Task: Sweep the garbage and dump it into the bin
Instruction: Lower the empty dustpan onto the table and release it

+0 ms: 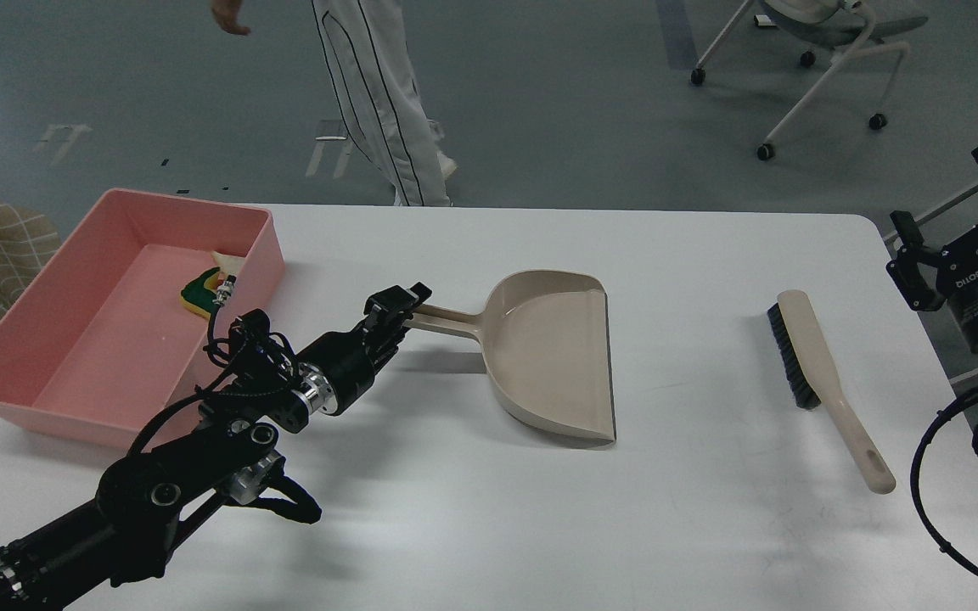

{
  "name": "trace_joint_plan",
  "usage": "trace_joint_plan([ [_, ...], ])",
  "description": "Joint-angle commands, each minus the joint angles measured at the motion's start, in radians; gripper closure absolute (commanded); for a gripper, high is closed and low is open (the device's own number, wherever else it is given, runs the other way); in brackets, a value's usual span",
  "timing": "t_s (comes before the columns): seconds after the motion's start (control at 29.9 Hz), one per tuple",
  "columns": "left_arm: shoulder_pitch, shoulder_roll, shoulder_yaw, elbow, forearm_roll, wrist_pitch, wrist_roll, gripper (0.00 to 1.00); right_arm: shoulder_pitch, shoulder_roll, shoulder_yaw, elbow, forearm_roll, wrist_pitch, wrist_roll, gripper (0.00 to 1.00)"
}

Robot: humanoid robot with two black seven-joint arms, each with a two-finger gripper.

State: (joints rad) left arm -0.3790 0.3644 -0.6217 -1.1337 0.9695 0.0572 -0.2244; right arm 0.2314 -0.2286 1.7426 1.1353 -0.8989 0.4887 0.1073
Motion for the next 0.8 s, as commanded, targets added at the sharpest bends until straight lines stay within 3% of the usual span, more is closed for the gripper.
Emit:
trace_joint_plan([
  [0.0, 0.017, 0.014, -0.001, 0.0, 0.0, 0.001, -0.003, 0.29, -0.001, 0.0, 0.0, 0.0, 0.0, 0.0, 0.0, 0.0],
  [0.4, 0.011, 0.186, -0.026, -0.027, -0.018, -0.002, -0.01, 0.21, -0.004, 0.0, 0.002, 0.0, 0.0, 0.0, 0.0, 0.0],
  [0.63, -0.011, 0.312, -0.067, -0.247, -0.064, -0.002, -0.01, 0.17, -0.003, 0.003, -0.002, -0.002, 0.0, 0.0, -0.008, 0.0],
  [0.77, -0.021, 0.314, -0.153, -0.247, -0.081, -0.011, -0.012, 0.14, 0.009, 0.002, 0.0, -0.014, 0.0, 0.0, -0.008, 0.0],
])
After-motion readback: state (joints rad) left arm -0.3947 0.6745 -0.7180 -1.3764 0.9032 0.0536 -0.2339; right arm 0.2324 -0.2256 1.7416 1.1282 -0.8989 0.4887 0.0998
